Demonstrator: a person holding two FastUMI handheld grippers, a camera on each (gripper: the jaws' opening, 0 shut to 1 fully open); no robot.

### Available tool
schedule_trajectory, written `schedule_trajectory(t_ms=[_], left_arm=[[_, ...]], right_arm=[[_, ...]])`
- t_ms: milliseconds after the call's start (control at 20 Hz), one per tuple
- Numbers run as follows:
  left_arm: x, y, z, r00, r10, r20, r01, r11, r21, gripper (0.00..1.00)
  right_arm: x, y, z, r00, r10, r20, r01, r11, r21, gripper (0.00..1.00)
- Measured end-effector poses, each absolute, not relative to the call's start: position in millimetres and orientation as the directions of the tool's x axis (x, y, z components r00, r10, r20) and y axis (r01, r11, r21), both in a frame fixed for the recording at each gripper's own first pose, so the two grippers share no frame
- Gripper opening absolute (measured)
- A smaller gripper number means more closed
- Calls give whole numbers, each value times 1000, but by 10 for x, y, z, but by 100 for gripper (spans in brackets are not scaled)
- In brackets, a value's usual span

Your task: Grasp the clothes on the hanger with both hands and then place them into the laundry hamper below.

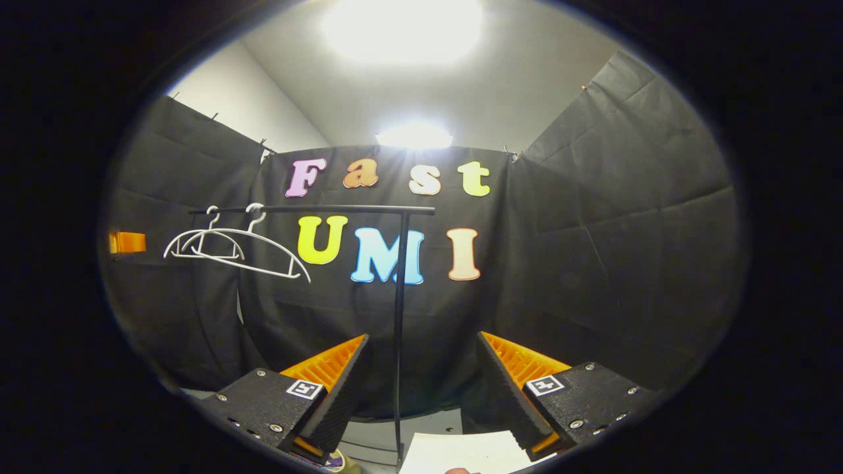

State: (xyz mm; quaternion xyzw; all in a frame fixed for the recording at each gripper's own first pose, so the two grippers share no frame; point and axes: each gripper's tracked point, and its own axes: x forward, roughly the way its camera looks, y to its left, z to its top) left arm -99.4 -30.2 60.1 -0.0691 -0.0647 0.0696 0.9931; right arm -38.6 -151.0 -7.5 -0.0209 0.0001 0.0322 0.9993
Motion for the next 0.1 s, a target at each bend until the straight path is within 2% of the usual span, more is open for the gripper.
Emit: schedule_trajectory(t_ms=[50,100], left_arm=[[-1031,-242,568,981,157,116,-140,980,-140,100],[-1064,-182,504,981,169,94,-155,978,-140,100]], right_arm=[[-393,-1454,-43,997,71,8,-71,997,-40,93],[-431,-1382,-33,996,87,7,-87,995,-39,96]])
